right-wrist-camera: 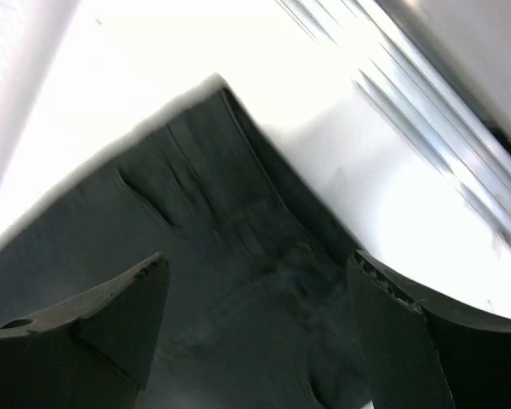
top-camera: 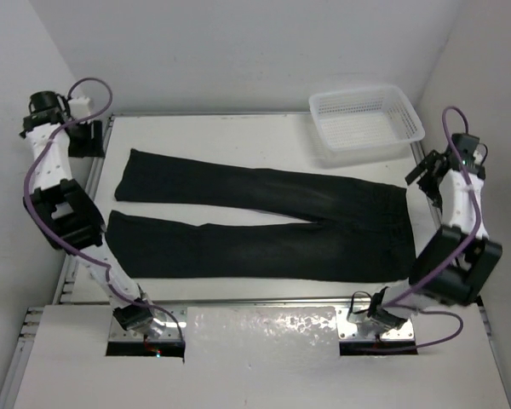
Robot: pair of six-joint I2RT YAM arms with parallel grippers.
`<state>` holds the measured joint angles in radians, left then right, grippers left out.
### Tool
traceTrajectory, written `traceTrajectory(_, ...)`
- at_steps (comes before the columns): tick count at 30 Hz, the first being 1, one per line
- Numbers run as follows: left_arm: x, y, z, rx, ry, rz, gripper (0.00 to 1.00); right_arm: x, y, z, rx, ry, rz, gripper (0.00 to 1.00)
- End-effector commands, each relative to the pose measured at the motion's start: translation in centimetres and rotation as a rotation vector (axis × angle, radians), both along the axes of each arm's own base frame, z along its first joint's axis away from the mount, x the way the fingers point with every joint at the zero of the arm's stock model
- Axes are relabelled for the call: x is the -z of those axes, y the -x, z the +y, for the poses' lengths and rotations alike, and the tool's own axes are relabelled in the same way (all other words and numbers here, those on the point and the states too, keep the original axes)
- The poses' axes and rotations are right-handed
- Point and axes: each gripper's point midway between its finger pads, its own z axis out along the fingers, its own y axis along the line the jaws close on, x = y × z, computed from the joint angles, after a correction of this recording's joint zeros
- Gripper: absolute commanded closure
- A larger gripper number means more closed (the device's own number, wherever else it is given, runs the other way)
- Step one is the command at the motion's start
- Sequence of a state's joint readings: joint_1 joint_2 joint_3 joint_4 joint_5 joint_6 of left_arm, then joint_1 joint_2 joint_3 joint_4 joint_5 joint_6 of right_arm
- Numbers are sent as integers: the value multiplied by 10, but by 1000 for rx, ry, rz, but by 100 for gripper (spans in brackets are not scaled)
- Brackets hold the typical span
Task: Fold and stack the trousers
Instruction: Flatten the trousers out, then fold the trousers
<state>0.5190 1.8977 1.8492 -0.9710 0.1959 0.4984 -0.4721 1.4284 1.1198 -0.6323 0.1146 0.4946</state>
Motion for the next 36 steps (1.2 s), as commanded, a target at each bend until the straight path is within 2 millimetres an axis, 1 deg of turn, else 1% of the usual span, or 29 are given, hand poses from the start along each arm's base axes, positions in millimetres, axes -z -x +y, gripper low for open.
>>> traceTrajectory(1, 8, -66, -15, -94, 154, -122, 40, 16, -42, -10, -22, -51, 40, 19)
traceTrajectory(2, 25, -79, -14, -114, 185, -116, 40, 23, -47, -11, -23, -65, 69, 19)
traceTrajectory(3, 18, -98, -10, -149, 203, -177, 39, 35, -62, -14, -28, -75, 98, 19)
traceTrajectory(4, 20, -108, -11, -154, 217, -195, 37, 43, -68, -16, -28, -80, 113, 19)
traceTrajectory(5, 27, -125, -8, -154, 224, -222, 34, 44, -78, -20, -33, -75, 108, 19)
traceTrajectory(6, 30, -134, -11, -163, 238, -233, 32, 53, -82, -20, -33, -80, 124, 19)
traceTrajectory(7, 45, -143, -18, -149, 247, -223, 29, 74, -85, -21, -32, -99, 159, 19)
traceTrajectory(8, 44, -154, -20, -134, 237, -251, 28, 80, -90, -22, -33, -103, 163, 19)
traceTrajectory(9, 50, -160, -22, -129, 224, -252, 25, 88, -92, -22, -34, -111, 174, 19)
traceTrajectory(10, 66, -166, -29, -117, 222, -234, 24, 104, -92, -23, -32, -119, 204, 19)
traceTrajectory(12, 79, -176, -30, -116, 203, -239, 23, 117, -91, -23, -28, -119, 234, 19)
traceTrajectory(13, 93, -181, -30, -123, 203, -227, 23, 128, -87, -24, -21, -120, 266, 19)
traceTrajectory(14, 98, -185, -28, -133, 194, -229, 22, 134, -85, -22, -24, -123, 280, 19)
traceTrajectory(15, 113, -186, -29, -130, 200, -208, 22, 139, -83, -21, -24, -130, 294, 19)
traceTrajectory(16, 117, -188, -29, -126, 198, -207, 22, 145, -80, -17, -32, -136, 313, 19)
traceTrajectory(17, 121, -188, -33, -110, 210, -201, 22, 148, -77, -15, -36, -136, 323, 19)
traceTrajectory(18, 131, -188, -38, -98, 223, -186, 22, 150, -77, -15, -38, -136, 324, 19)
traceTrajectory(19, 134, -187, -41, -92, 234, -175, 23, 152, -74, -14, -39, -133, 334, 20)
traceTrajectory(23, 136, -187, -59, -66, 273, -165, 24, 153, -76, -13, -38, -140, 328, 21)
traceTrajectory(26, 146, -184, -73, -62, 277, -121, 26, 152, -78, -13, -38, -139, 327, 22)
traceTrajectory(27, 150, -186, -81, -50, 274, -108, 28, 152, -79, -12, -37, -141, 324, 22)
traceTrajectory(28, 153, -181, -86, -47, 276, -78, 29, 152, -80, -11, -40, -146, 320, 23)
traceTrajectory(29, 155, -180, -90, -43, 276, -65, 31, 151, -83, -8, -47, -158, 308, 24)
traceTrajectory(34, 152, -168, -91, -59, 269, -27, 33, 154, -96, 7, -95, -171, 286, 26)
traceTrajectory(35, 152, -167, -90, -60, 267, -24, 38, 155, -96, 8, -95, -169, 290, 27)
traceTrajectory(36, 152, -167, -90, -59, 263, -22, 41, 161, -94, 10, -90, -175, 303, 32)
